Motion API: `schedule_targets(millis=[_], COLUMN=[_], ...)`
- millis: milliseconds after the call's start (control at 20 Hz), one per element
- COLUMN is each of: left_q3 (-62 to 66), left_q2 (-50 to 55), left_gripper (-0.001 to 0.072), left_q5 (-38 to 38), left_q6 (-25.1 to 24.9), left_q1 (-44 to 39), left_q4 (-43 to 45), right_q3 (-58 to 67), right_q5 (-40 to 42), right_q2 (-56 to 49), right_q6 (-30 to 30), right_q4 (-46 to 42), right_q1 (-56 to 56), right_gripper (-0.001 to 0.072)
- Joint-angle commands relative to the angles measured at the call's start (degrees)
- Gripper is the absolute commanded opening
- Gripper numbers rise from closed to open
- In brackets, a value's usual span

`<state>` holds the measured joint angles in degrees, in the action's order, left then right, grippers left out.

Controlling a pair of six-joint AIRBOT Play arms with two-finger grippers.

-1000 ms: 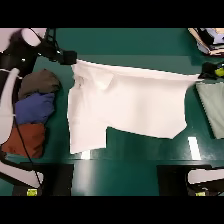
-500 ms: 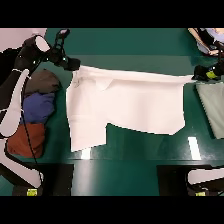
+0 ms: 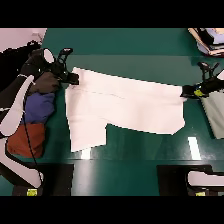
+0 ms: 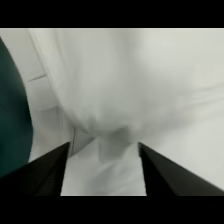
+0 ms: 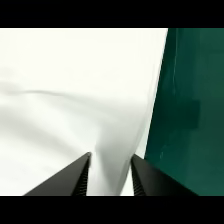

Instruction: Fold the shirts.

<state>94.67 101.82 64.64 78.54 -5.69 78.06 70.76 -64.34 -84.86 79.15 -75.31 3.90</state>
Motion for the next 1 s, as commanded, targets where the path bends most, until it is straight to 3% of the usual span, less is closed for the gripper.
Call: schedule_targets(millis=[0, 150, 250, 400, 650, 950], left_q3=[-0.2, 0.5, -3.0, -17.5, -46.6, -61.4], left_q2=[-0.2, -2.3, -6.4, -17.6, -35.1, -39.3], left_gripper=[0.0554, 0.0552, 0.0399, 0.0401, 0.0402, 0.0402], left_q5=[3.4, 14.8, 18.7, 14.5, 7.1, -3.3], left_q6=[2.5, 2.5, 3.8, 4.0, 3.9, 3.2], left_q1=[-0.1, 2.5, 5.6, 8.1, 8.1, 8.1], left_q4=[2.1, 4.2, 3.2, -1.8, -12.7, -21.2], right_q3=[-1.7, -2.6, -5.5, -9.9, -15.4, -14.4], right_q5=[0.2, -2.2, -4.6, -9.5, -9.3, -9.8], right_q2=[1.3, 6.1, 11.5, 19.2, 26.4, 27.3], right_q6=[0.3, 0.3, 0.3, -2.2, -2.7, -2.7], right_q4=[3.4, 3.3, 4.0, 7.3, 8.3, 8.4], right_q1=[-0.3, 0.6, 2.2, 5.6, 9.2, 9.6], right_gripper=[0.0349, 0.0349, 0.0344, 0.0344, 0.0344, 0.0345])
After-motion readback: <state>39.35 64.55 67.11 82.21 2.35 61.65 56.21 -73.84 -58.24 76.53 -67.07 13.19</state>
